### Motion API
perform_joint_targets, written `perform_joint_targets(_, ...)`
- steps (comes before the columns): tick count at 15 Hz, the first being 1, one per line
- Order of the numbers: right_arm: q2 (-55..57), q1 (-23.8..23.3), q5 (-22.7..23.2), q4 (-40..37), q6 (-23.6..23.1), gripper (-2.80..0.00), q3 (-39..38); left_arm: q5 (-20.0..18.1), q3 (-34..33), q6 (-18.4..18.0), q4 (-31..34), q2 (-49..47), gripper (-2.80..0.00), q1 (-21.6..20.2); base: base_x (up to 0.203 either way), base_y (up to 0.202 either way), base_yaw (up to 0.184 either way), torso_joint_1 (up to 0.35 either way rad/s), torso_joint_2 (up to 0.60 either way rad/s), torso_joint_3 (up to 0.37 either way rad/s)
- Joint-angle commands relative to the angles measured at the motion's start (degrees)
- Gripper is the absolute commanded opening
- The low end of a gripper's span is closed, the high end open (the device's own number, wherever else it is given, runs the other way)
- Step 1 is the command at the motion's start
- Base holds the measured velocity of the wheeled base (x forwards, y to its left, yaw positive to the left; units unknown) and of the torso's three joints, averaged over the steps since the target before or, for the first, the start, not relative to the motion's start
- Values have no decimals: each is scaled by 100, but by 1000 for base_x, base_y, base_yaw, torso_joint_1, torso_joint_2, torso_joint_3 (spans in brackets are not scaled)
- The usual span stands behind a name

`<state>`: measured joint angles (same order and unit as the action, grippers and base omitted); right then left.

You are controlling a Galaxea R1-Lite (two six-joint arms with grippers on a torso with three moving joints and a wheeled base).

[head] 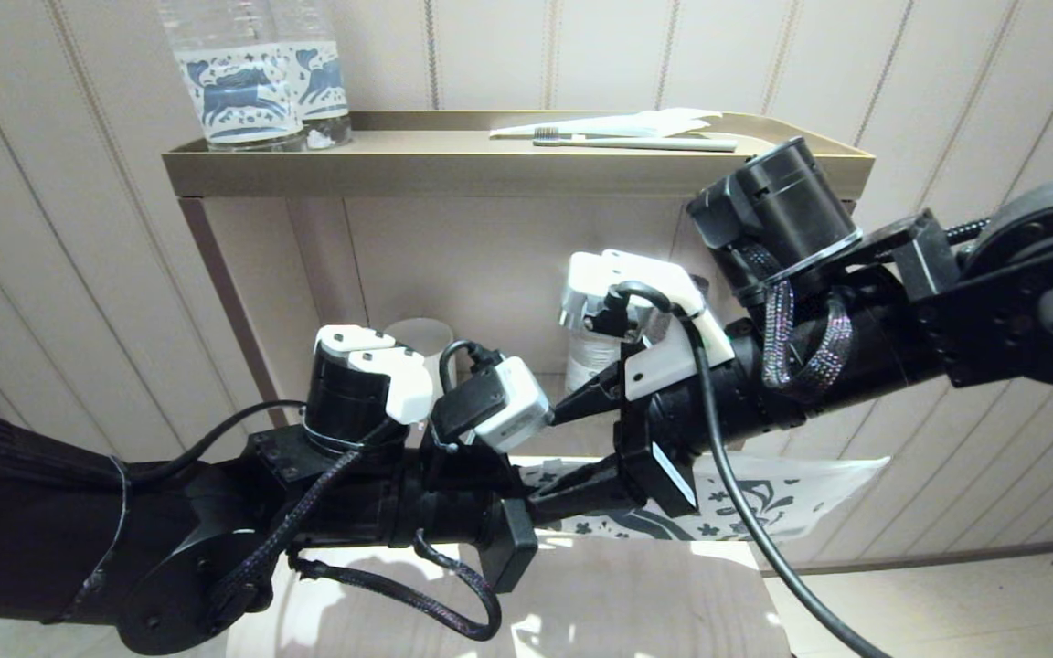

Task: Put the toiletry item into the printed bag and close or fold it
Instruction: Close the strorage bag and place it on the desk

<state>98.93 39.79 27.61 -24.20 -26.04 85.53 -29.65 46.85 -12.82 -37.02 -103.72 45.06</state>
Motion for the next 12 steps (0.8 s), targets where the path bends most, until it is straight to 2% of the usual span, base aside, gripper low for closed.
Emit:
perform_joint_targets(1, 48, 2, 16, -15, -15, 0, 34, -15, 0, -10, -25, 18, -280, -14, 0, 0, 0, 0, 0, 0)
perform_joint_targets(3, 49, -3, 7, -15, -10, 0, 7, -22, 0, -10, -25, 1, -280, -23, 0, 0, 0, 0, 0, 0)
perform_joint_targets(4, 57, -6, 12, -6, -6, -115, 12, -15, 0, -10, -25, 1, -280, -23, 0, 0, 0, 0, 0, 0)
perform_joint_targets(5, 57, -6, 7, -15, -15, -280, 29, -17, 0, -10, -25, 5, -280, -27, 0, 0, 0, 0, 0, 0)
perform_joint_targets(12, 65, 2, 16, -6, -15, -280, 87, -24, 0, -10, -25, 9, -280, -24, 0, 0, 0, 0, 0, 0)
